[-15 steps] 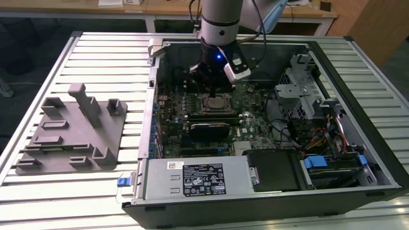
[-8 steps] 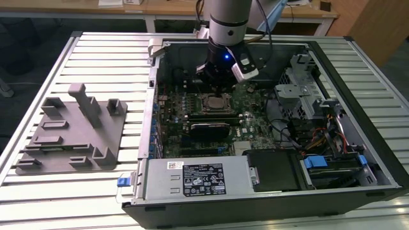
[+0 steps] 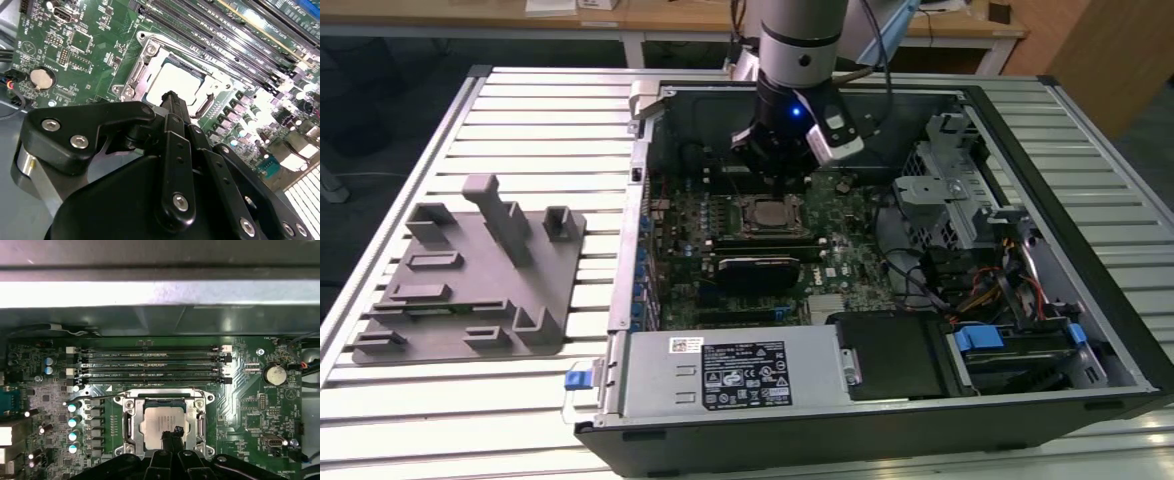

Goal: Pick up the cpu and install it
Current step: 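Close the cpu cover, then install the first cpu locking lever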

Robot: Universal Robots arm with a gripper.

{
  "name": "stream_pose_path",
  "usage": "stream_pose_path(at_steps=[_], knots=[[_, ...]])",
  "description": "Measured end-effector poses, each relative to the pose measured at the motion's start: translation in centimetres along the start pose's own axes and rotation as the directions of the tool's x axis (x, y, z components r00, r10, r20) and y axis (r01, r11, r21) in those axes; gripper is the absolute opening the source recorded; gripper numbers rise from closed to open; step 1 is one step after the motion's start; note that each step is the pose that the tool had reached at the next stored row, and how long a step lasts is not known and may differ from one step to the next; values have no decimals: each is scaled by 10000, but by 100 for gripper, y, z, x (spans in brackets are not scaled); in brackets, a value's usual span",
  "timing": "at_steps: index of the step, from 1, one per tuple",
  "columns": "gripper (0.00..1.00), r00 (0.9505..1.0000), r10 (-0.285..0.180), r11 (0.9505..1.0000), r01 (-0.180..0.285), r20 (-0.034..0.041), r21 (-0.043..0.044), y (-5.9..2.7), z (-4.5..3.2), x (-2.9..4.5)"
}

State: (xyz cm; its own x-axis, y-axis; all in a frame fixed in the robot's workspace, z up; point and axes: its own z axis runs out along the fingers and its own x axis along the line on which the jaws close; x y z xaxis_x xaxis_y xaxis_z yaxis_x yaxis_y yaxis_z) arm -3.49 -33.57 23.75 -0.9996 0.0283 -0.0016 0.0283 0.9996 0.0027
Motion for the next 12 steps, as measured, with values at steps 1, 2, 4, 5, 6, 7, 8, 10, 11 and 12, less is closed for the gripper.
stream_pose_path(at_steps=[1,2,4,5,6,7,8,10,11,12], knots=[[11,10000,0,10000,0,0,0,0,-19,0],[11,10000,0,10000,0,0,1,0,-39,0],[11,10000,0,10000,0,1,0,0,-76,0],[11,10000,0,10000,0,1,-1,0,-90,0],[11,10000,-1,10000,1,1,-1,1,-94,0],[11,10000,-1,10000,1,2,-2,1,-94,0],[11,10000,-1,10000,1,2,-2,1,-94,-1],[11,10000,-1,10000,1,1,2,0,-99,0],[11,10000,0,10000,0,1,2,1,-99,0],[11,10000,-1,10000,1,1,2,1,-99,0]])
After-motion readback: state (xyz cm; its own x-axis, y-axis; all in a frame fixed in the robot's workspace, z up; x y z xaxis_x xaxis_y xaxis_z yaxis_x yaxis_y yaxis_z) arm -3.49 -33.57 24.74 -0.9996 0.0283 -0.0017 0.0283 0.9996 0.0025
